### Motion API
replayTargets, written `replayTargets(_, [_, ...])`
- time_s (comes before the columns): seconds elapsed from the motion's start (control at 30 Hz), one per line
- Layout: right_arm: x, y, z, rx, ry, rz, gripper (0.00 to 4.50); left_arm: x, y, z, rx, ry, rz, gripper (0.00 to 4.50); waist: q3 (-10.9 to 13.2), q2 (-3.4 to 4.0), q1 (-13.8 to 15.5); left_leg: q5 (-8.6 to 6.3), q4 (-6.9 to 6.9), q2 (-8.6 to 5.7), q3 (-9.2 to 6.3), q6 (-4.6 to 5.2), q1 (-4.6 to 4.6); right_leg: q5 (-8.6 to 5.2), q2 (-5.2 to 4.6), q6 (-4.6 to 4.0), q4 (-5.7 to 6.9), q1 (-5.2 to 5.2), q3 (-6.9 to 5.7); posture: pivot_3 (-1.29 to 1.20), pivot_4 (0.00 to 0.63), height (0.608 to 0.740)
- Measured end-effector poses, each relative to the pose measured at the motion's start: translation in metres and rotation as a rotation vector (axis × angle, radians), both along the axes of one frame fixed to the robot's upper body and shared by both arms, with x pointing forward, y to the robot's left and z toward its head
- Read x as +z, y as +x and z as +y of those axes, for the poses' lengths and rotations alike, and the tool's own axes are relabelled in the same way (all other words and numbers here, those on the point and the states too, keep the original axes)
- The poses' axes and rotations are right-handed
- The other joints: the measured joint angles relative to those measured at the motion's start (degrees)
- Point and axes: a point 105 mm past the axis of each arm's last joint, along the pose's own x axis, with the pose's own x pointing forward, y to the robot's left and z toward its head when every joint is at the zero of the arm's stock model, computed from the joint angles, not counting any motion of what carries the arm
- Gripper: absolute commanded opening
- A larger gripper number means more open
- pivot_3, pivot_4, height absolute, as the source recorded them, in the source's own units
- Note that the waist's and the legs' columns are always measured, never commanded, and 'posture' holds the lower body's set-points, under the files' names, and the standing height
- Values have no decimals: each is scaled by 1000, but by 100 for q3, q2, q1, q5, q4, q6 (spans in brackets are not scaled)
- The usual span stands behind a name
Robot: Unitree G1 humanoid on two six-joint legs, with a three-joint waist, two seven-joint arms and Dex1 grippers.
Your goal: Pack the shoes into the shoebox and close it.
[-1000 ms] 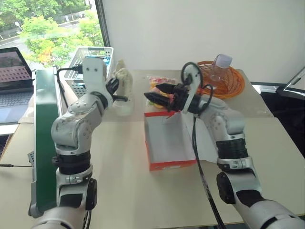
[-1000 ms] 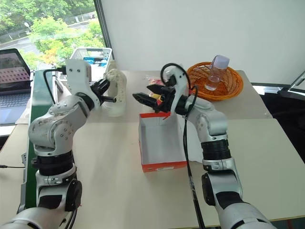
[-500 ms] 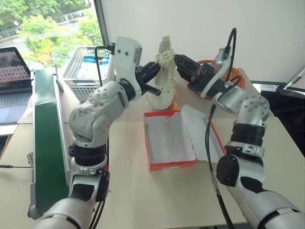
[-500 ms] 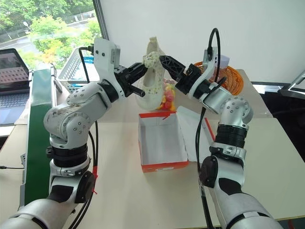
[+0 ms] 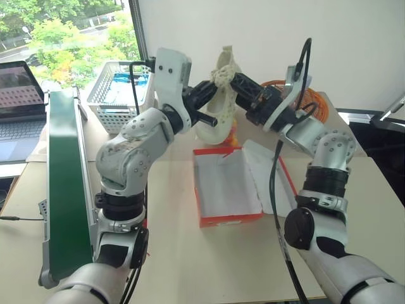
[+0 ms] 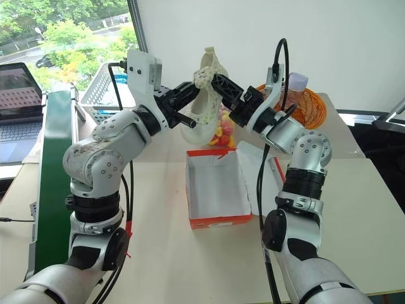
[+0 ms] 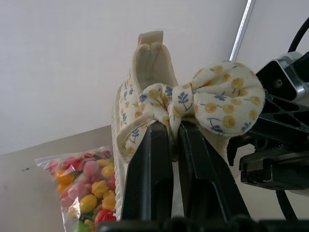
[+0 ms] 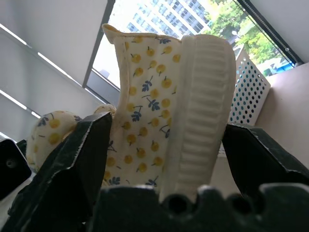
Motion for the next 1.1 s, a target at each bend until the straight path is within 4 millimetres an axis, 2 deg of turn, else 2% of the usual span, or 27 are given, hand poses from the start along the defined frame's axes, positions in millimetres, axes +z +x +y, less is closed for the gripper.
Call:
replayTargets(0.17, [-1, 1, 2, -4, 2, 13, 1084, 0, 1, 1, 3, -5, -3, 0, 0, 0, 0, 0, 0, 0, 0, 0, 0, 0, 0, 0, 0, 0, 0, 0, 150, 740])
replayTargets(0.23, [-1, 1, 2, -6, 1, 15, 772, -1, 3, 1, 5, -5, 4, 0, 0, 0, -1, 0, 0, 0, 0, 0, 0, 0, 0, 0, 0, 0, 0, 0, 150, 740])
replayTargets(0.4, [-2, 1, 1, -11, -14, 16, 569, -4, 3, 3, -3, -14, 37, 0, 0, 0, -1, 0, 0, 0, 0, 0, 0, 0, 0, 0, 0, 0, -1, 0, 150, 740])
replayTargets(0.43, [-2, 1, 1, -12, -23, 15, 567, -5, 2, 4, -9, -12, 48, 805, 0, 0, -2, 0, 0, 0, -1, 0, 0, 0, 0, 0, 0, 0, -1, 0, 150, 740])
replayTargets(0.67, [2, 3, -15, -64, -64, -8, 503, -9, -8, 22, -25, 39, 63, 3349, 0, 0, -7, 0, 1, 0, -1, 1, 0, 0, 0, 0, 1, 1, -1, 0, 150, 740])
replayTargets(0.77, [3, 3, -17, -66, -83, -14, 484, -6, -16, 27, -63, 73, 62, 3362, 0, 1, -11, 0, 0, 0, -2, 1, 0, 0, 1, 0, 1, 0, -1, 0, 150, 740])
replayTargets(0.93, [5, 2, -35, -125, -225, -50, 466, -6, -25, 59, -17, 259, 32, 3362, 2, 3, -20, 0, -2, 0, 0, 0, 0, -1, 0, 0, -1, -4, 0, 0, 150, 740])
replayTargets(1.0, [3, -5, -34, -111, -322, -50, 466, -14, -25, 69, 3, 291, 58, 3362, 2, 3, -18, 0, -2, 1, 0, 0, 1, -1, 0, 0, 0, -4, 0, 0, 150, 740])
replayTargets(1.1, [-7, -17, -24, -25, -372, 26, 466, -24, -24, 71, -1, 298, 88, 3362, 2, 3, -4, 1, 0, 1, 0, 0, 0, -1, 0, 0, 3, -2, 0, 0, 150, 740])
